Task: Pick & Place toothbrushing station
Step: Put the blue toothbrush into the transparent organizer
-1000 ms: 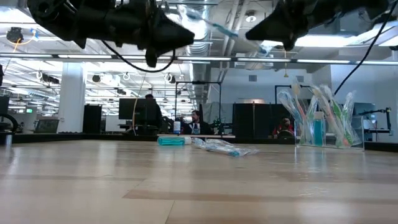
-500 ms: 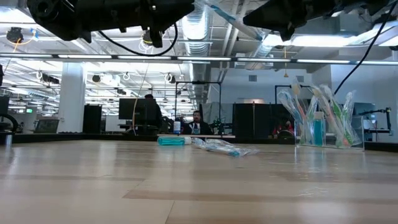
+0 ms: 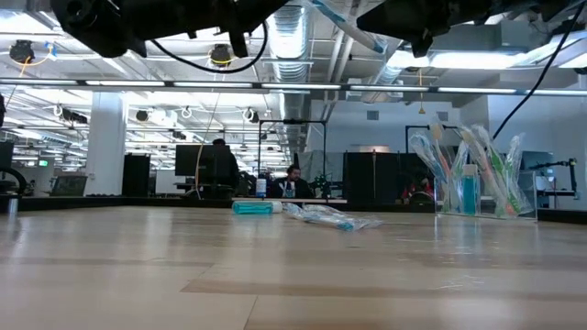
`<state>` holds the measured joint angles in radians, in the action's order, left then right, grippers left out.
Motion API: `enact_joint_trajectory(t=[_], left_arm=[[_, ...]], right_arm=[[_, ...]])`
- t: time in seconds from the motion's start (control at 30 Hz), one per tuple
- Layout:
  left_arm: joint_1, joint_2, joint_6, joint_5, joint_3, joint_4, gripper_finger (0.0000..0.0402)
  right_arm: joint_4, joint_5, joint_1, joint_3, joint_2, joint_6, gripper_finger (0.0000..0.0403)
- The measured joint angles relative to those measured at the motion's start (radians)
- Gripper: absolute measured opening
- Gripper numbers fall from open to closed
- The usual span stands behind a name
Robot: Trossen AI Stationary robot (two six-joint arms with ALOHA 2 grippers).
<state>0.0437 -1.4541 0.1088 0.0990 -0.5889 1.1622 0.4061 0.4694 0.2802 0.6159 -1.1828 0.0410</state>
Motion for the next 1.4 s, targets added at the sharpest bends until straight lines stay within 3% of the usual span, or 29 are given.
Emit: enact_joint_trajectory(t=[0.5,0.73,1.4], left_arm=[[0.0,-0.08,-0.053,0.0,-0.084,0.019,0.0073],[0.0,-0.08,-0.053,0.008,-0.084,0.022,0.0008],[0.0,-0.08,-0.053,0.001,-0.084,0.019,0.0006]], right_arm=[[-0.007,0.0,0.001,0.0,0.0,-0.015,0.0],[-0.008,0.0,0.001,0.0,0.0,-0.015,0.0],[-0.006,0.0,0.001,0.0,0.0,-0.026,0.0]])
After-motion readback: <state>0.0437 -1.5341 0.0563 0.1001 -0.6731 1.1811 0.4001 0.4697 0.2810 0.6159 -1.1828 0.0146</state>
